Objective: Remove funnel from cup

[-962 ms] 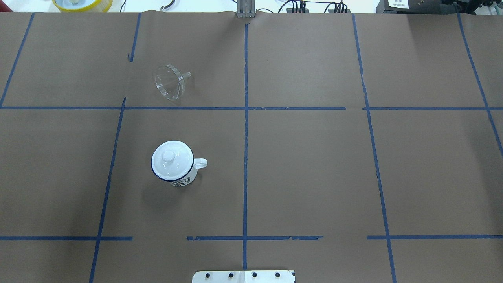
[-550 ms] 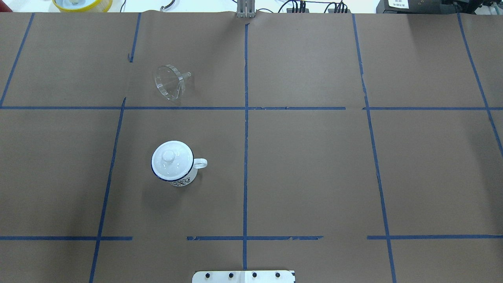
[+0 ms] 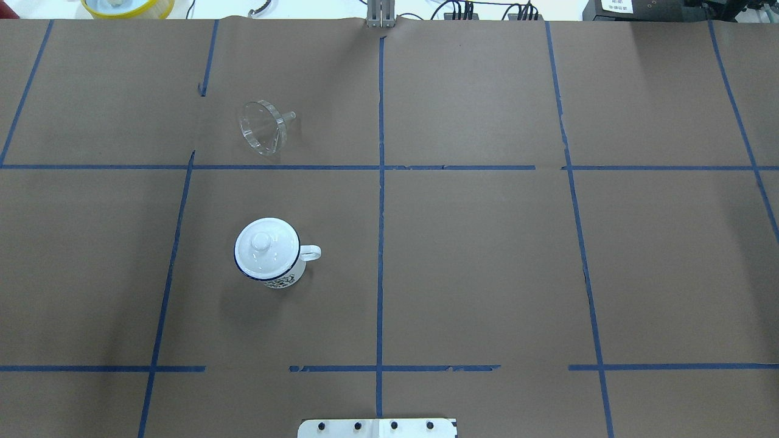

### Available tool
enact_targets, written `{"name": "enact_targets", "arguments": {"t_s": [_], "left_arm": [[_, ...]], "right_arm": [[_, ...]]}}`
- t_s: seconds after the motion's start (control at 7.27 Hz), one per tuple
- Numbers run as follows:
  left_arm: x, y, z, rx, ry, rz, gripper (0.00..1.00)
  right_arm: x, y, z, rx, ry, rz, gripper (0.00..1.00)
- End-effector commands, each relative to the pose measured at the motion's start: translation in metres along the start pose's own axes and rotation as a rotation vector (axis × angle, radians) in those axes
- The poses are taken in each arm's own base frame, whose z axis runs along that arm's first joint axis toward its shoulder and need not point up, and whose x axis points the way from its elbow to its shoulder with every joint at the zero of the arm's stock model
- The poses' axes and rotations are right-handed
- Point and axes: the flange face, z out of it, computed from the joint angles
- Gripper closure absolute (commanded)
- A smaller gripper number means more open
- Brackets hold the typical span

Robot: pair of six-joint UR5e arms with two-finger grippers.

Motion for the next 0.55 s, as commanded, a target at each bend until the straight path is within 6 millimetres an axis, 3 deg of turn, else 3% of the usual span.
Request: {"name": "enact_targets", "arguments": {"t_s": [0.0, 0.41], "left_arm": [[-0.0037, 0.0044, 0.0023, -0.006, 0.000, -0.010, 0.00], [-0.0070, 0.0039, 0.0025, -0.006, -0.001, -0.015, 0.00]], "right_arm": [[-0.0001, 0.0000, 0.0000, 0.000, -0.001, 0.000, 0.00], [-0.0001, 0.0000, 0.0000, 0.000, -0.001, 0.000, 0.00]]}}
